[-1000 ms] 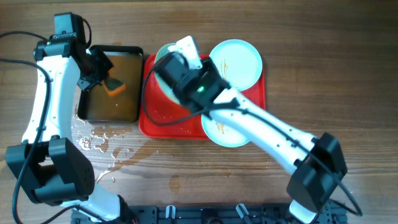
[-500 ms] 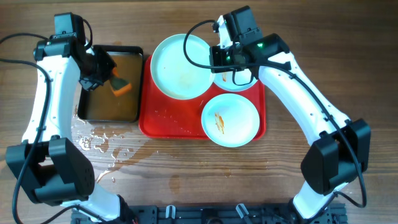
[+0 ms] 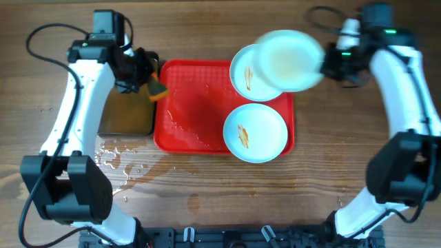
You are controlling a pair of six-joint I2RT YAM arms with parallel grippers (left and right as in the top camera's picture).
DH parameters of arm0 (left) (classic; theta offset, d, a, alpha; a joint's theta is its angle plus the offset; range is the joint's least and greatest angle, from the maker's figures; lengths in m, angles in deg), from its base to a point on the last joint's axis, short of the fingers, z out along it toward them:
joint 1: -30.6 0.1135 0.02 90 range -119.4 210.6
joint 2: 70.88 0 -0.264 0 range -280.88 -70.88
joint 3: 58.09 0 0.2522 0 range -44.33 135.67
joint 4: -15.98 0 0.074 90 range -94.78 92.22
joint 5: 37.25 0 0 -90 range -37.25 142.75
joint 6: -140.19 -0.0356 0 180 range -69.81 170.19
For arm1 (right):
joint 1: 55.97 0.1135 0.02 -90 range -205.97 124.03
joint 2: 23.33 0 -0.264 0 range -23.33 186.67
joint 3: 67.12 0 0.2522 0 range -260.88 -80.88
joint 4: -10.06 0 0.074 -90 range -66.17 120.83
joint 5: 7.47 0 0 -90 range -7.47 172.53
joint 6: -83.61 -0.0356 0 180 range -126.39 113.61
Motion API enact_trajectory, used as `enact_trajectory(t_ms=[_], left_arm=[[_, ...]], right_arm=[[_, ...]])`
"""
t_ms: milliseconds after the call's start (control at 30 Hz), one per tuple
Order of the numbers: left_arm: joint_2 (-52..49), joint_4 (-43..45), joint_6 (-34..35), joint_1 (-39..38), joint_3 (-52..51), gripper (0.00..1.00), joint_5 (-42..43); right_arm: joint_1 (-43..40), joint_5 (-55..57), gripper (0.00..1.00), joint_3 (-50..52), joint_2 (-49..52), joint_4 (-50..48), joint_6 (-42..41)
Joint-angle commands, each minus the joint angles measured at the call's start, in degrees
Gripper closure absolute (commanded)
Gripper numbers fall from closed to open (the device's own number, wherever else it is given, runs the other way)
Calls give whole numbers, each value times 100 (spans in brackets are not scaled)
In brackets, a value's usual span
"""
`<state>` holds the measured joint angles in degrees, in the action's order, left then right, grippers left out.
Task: Clean dirty plates on tray and stack at the side
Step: 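Carry the cleaned plate right with the right gripper and set it down, then grip the lower-right plate rim with the right gripper, drag it to tray center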
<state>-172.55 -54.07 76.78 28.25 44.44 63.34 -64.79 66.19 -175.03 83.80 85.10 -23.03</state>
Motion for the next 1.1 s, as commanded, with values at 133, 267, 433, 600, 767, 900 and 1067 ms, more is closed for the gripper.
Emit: enact_trajectory(t_ms=[133,267,433,600,767,900,1067], left_arm=[[50,459,-63,-203,70,96,-13],[50,634,-68,-203,70,96,-17],[50,706,-68,-203,70,96,-17],[50,710,-68,-205,70,96,-15],[50,710,-68,-205,70,96,-15],[50,710,-68,-205,70,96,-15],[48,708,-68,-203,70,96,-17]], right_arm=[[-1198,745,96,1086,-149,-352,-20],[-1340,793,95,1742,-149,-824,-219],[-1360,872,70,2262,-149,-1300,-345],[-1353,295,61,1971,-181,-866,-98],[-1169,-686,60,1508,-693,-350,608],[-667,-1064,56,1508,-1169,-173,813],[90,-1001,52,1759,-1154,11,909]])
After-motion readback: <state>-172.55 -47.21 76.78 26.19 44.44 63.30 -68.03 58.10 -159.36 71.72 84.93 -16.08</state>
